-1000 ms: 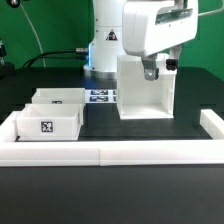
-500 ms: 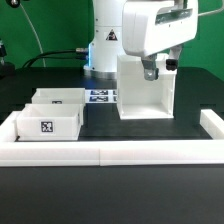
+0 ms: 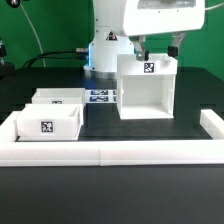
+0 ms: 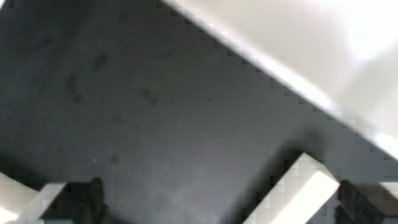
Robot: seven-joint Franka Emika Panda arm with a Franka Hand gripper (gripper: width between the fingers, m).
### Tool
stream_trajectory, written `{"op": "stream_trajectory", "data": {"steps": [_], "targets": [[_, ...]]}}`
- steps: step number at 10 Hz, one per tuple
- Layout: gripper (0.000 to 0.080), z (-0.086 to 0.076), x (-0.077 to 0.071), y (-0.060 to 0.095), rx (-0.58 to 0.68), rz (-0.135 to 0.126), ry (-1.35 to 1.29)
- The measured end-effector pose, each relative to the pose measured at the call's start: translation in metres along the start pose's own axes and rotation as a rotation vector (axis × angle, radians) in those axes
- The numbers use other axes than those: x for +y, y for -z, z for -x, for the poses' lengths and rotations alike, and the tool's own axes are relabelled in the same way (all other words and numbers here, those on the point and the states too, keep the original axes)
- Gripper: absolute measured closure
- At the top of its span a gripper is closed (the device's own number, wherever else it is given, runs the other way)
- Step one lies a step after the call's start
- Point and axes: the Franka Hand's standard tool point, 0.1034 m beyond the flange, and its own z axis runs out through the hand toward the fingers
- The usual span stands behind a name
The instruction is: Assemble drawer
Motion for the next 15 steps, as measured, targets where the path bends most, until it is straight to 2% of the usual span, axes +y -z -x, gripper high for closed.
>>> {"op": "stream_trajectory", "data": {"steps": [5,6,8,10,11,12,15], "targets": [[0.015,0.002,0.0,-0.003,-0.004,-0.005,-0.021],[0.015,0.01,-0.005,-0.001,-0.007,-0.008,-0.135],[0.015,0.023,-0.026,-0.002,-0.041,-0.013,-0.282],[0.015,0.028,-0.04,0.0,-0.076,-0.029,-0.35],[0.015,0.032,-0.047,-0.001,-0.083,-0.054,-0.377],[0.015,0.034,-0.048,-0.001,-0.087,-0.075,-0.402],[0.015,0.034,-0.048,-0.002,-0.089,-0.074,-0.401]]}}
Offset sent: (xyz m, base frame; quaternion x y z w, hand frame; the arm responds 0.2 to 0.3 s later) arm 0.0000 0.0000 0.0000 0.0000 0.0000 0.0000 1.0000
